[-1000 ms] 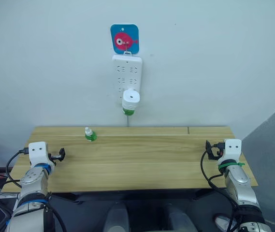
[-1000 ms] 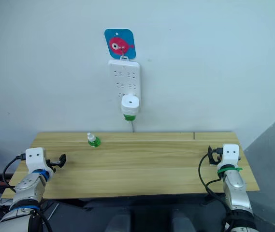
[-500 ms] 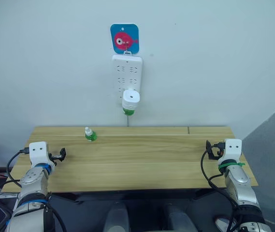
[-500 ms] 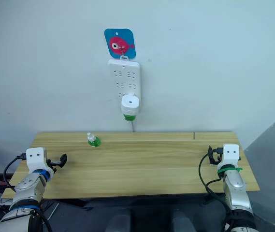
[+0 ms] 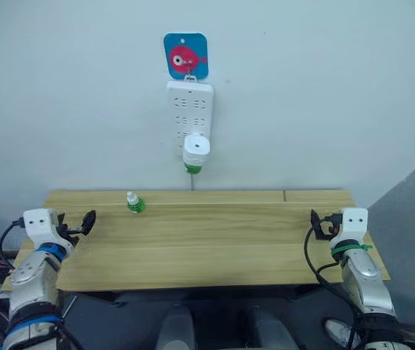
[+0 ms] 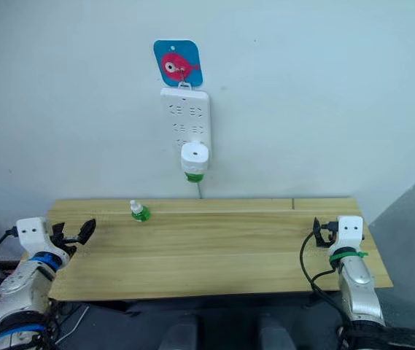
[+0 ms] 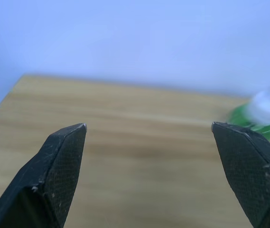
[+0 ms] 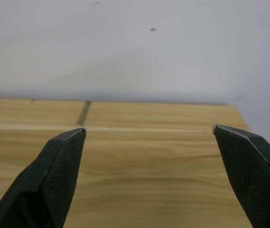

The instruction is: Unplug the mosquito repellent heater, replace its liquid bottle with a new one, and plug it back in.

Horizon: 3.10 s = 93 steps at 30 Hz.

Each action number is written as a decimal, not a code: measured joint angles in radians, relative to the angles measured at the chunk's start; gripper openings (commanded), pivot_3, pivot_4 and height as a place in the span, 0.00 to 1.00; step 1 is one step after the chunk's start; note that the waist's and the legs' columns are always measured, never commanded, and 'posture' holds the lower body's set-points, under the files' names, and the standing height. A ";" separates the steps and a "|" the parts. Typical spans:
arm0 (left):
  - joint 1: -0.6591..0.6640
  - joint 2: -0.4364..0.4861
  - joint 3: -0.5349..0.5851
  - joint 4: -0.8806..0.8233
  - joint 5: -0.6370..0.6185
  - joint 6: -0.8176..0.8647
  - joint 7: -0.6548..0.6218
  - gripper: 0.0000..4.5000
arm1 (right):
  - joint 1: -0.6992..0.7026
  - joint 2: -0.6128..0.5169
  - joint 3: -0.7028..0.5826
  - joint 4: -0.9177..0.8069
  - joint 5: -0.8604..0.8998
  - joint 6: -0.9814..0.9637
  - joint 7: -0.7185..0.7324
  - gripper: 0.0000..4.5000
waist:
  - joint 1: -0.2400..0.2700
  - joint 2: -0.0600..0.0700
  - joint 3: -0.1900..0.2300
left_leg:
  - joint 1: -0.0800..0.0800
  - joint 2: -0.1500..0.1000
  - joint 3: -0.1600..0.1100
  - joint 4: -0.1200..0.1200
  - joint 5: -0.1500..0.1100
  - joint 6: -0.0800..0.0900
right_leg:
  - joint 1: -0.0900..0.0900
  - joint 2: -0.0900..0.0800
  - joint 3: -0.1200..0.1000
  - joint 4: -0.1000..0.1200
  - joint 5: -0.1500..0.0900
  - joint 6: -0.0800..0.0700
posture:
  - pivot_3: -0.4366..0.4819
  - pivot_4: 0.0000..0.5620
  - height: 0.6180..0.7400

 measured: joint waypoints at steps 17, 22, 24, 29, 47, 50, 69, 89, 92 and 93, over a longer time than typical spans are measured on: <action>-0.360 0.078 -0.232 -0.382 -0.131 0.434 -0.212 0.80 | -0.109 -0.105 0.130 -0.641 0.346 0.556 0.209 1.00 | 0.044 0.011 0.023 | -0.016 -0.002 -0.016 0.003 -0.001 0.001 | -0.004 0.002 -0.013 -0.005 -0.002 0.002 | 0.91 0.35 1.00; -0.505 0.047 -0.304 -0.209 -0.075 0.397 -0.314 0.80 | -0.128 -0.097 0.148 -0.698 0.378 0.633 0.170 1.00 | 0.053 0.010 0.025 | -0.022 -0.001 -0.028 0.003 -0.001 0.001 | -0.004 0.002 -0.026 -0.004 -0.004 0.002 | 0.89 0.35 1.00; -0.573 0.029 -0.326 -0.124 -0.043 0.359 -0.351 0.80 | -0.117 -0.091 0.147 -0.713 0.379 0.643 0.155 1.00 | 0.059 0.010 0.025 | -0.022 -0.002 -0.031 0.003 -0.001 0.001 | -0.004 0.003 -0.028 -0.004 -0.004 0.001 | 0.89 0.35 1.00; -0.669 -0.014 -0.357 0.029 0.014 0.271 -0.432 0.80 | -0.075 -0.107 0.143 -0.724 0.379 0.665 0.147 1.00 | 0.061 0.010 0.027 | -0.023 -0.002 -0.031 0.006 -0.001 0.001 | -0.004 0.002 -0.028 -0.002 -0.004 0.002 | 0.87 0.36 1.00; -0.957 -0.135 -0.377 0.509 0.184 -0.009 -0.545 0.80 | -0.077 -0.127 0.112 -0.764 0.411 0.710 0.141 1.00 | 0.054 0.013 0.041 | -0.029 -0.003 -0.046 0.014 0.000 0.001 | -0.003 0.003 -0.039 0.002 -0.004 0.002 | 0.82 0.40 1.00; -0.984 -0.144 -0.374 0.552 0.200 -0.026 -0.564 0.80 | -0.077 -0.127 0.111 -0.766 0.411 0.710 0.135 1.00 | 0.054 0.013 0.042 | -0.030 -0.004 -0.048 0.015 0.000 0.001 | -0.002 0.003 -0.039 0.002 -0.004 0.002 | 0.81 0.40 1.00; -1.026 -0.171 -0.369 0.561 0.226 -0.020 -0.713 0.33 | -0.118 -0.078 0.107 -0.832 0.476 0.783 0.045 1.00 | 0.041 0.014 0.048 | -0.031 -0.004 -0.052 0.014 0.000 0.001 | -0.002 0.003 -0.044 0.004 -0.007 -0.001 | 0.80 0.41 1.00; -1.027 -0.200 -0.350 0.561 0.229 -0.020 -0.694 0.29 | -0.397 0.149 0.274 -0.760 0.347 0.912 -0.289 1.00 | 0.042 0.017 0.053 | -0.031 -0.003 -0.061 0.015 0.001 0.002 | 0.001 0.003 -0.054 0.006 -0.008 -0.003 | 0.78 0.42 1.00; -1.027 -0.200 -0.349 0.561 0.230 -0.021 -0.693 0.29 | -0.417 0.167 0.286 -0.729 0.321 0.903 -0.287 1.00 | 0.041 0.017 0.053 | -0.031 -0.003 -0.061 0.015 0.001 0.002 | 0.001 0.003 -0.054 0.006 -0.008 -0.003 | 0.78 0.42 1.00; -1.027 -0.200 -0.349 0.561 0.230 -0.021 -0.692 0.29 | -0.428 0.176 0.290 -0.715 0.313 0.899 -0.286 1.00 | 0.041 0.017 0.053 | -0.031 -0.003 -0.061 0.015 0.001 0.002 | 0.001 0.003 -0.054 0.006 -0.008 -0.003 | 0.78 0.42 1.00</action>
